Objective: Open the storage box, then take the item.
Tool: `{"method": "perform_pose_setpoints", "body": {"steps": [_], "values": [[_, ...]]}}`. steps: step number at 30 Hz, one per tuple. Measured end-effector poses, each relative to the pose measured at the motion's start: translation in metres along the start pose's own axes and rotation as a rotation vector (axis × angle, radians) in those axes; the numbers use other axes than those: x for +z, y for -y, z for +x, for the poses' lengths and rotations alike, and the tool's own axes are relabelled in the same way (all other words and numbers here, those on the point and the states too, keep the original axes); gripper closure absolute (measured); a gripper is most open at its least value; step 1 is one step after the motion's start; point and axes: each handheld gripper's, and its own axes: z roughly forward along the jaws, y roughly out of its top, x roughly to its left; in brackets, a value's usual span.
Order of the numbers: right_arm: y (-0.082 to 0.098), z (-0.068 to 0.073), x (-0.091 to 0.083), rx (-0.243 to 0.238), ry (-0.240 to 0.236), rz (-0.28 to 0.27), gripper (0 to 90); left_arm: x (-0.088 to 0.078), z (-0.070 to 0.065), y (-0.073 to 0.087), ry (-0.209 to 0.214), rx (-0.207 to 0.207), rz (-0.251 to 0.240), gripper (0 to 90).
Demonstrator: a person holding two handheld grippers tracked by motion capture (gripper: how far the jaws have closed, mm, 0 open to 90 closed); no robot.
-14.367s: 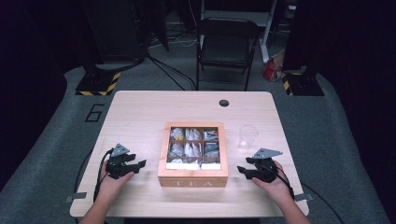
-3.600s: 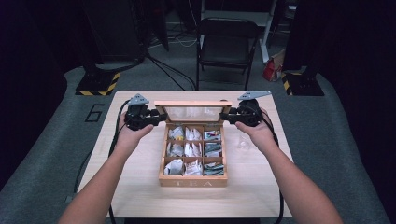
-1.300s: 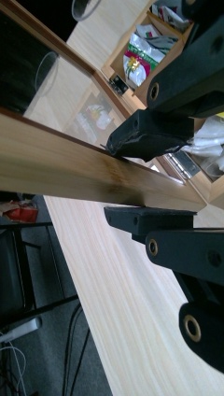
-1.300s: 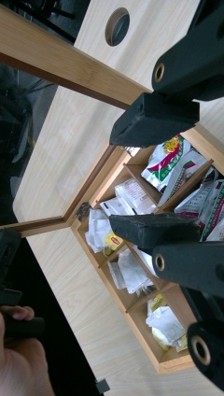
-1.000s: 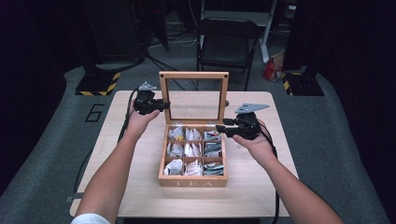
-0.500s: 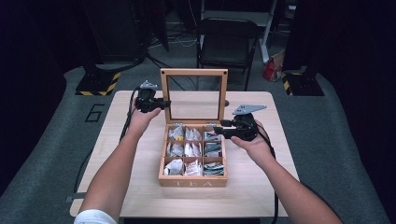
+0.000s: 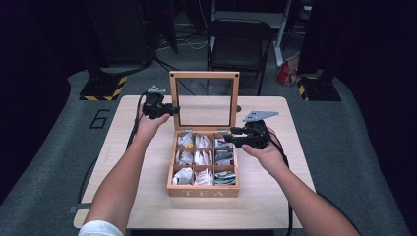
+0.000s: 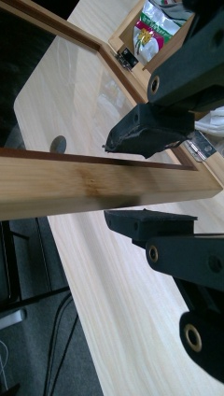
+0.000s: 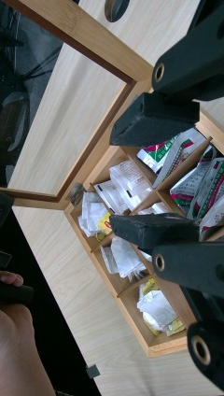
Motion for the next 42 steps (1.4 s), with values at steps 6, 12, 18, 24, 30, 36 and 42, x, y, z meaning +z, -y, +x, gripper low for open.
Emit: {"method": "perform_pose_setpoints", "body": {"steps": [6, 12, 18, 24, 30, 36, 42], "values": [[0.001, 0.003, 0.000, 0.001, -0.022, -0.004, 54.1, -0.010, 0.004, 0.005, 0.001, -0.004, 0.010, 57.6], [0.002, 0.007, 0.003, -0.011, -0.025, 0.016, 51.6, -0.021, 0.002, 0.008, 0.013, 0.004, 0.004, 57.3], [0.003, 0.016, 0.005, -0.035, -0.029, 0.022, 50.3, -0.032, -0.002, 0.011, 0.024, -0.003, -0.011, 56.2], [0.004, 0.024, 0.009, -0.049, -0.041, 0.019, 48.8, -0.040, -0.010, 0.014, 0.035, 0.019, -0.018, 55.9], [0.007, 0.033, 0.013, -0.057, -0.055, 0.037, 47.0, -0.049, -0.014, 0.019, 0.042, 0.032, -0.013, 55.0], [0.011, 0.040, 0.020, -0.070, -0.076, 0.057, 48.4, -0.054, -0.016, 0.022, 0.033, 0.035, -0.009, 55.3], [0.019, 0.046, 0.029, -0.063, -0.097, 0.073, 49.7, -0.059, -0.021, 0.027, 0.036, 0.047, -0.014, 55.3]]}}
